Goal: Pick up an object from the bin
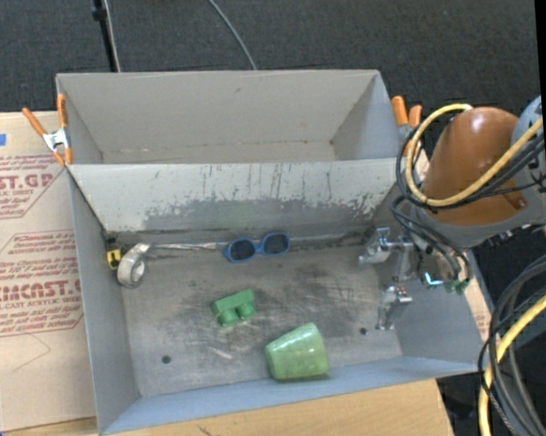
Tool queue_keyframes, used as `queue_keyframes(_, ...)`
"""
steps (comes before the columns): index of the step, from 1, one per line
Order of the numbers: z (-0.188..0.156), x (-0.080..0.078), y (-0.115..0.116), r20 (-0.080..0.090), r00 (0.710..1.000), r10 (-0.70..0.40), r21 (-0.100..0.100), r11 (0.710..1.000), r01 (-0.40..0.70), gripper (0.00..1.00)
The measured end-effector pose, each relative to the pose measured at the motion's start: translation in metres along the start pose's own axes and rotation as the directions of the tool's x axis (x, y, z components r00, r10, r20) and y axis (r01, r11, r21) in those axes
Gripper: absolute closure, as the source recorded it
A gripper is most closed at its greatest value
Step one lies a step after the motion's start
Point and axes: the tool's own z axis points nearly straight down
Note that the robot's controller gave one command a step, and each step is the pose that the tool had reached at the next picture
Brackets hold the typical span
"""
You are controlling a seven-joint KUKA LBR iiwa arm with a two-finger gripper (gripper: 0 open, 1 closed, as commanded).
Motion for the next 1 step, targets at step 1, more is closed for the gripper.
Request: queue_keyframes(1,0.0867,-0.0213,0.1004,0.016,0.991,-0.132,0.005,0.991,0.132,0.0)
